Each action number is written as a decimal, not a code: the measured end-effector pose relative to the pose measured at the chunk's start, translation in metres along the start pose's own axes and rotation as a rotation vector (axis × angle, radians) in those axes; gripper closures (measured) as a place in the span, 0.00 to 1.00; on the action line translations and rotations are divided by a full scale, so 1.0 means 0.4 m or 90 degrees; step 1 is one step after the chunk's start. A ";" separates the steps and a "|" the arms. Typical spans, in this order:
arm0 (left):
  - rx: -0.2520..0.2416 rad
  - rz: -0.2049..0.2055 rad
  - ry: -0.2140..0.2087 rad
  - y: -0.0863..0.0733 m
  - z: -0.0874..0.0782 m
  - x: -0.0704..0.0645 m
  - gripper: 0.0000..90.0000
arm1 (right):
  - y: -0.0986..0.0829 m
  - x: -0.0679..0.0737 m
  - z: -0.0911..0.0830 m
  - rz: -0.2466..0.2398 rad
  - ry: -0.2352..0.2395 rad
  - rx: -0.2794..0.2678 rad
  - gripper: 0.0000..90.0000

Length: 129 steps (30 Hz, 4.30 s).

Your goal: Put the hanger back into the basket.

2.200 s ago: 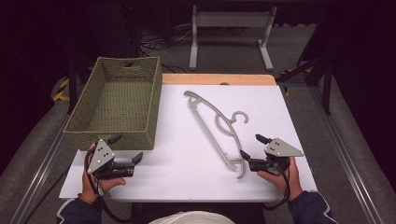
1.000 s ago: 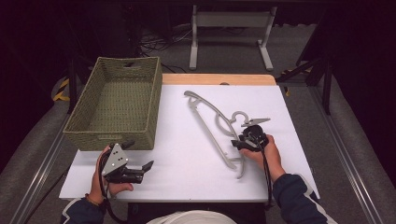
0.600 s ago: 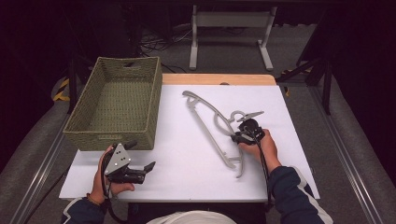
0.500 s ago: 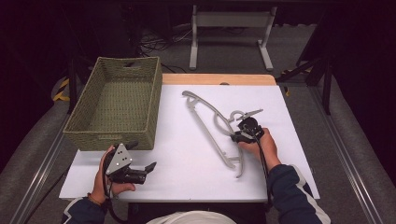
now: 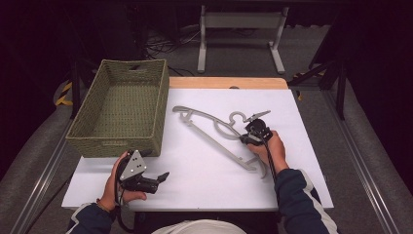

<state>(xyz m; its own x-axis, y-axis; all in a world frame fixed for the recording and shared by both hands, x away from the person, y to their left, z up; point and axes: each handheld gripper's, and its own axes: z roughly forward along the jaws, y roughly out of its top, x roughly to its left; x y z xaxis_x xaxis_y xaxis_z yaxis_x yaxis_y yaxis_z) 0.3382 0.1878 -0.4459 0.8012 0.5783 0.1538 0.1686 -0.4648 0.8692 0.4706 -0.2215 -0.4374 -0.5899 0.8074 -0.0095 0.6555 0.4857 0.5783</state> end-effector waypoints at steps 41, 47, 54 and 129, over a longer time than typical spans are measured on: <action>0.024 0.007 -0.022 0.000 0.016 -0.015 0.09 | -0.002 0.032 -0.018 -0.111 0.015 0.063 0.92; 0.027 0.010 -0.027 0.000 0.022 -0.015 0.09 | -0.011 0.044 -0.030 -0.145 -0.026 0.031 0.92; 0.014 0.010 -0.020 -0.001 0.011 -0.012 0.09 | -0.007 0.037 -0.090 -0.160 -0.072 -0.051 0.92; 0.226 0.179 0.083 0.152 0.157 -0.080 0.76 | -0.039 0.294 -0.192 -0.494 -0.023 -0.065 0.91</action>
<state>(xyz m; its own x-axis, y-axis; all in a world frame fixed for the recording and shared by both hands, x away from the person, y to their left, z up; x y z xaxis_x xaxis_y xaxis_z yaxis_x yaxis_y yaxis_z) 0.3587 0.0988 -0.4277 0.7694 0.4655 0.4375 0.1588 -0.8027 0.5748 0.3546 -0.1597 -0.3849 -0.8446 0.2603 -0.4679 0.0137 0.8841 0.4671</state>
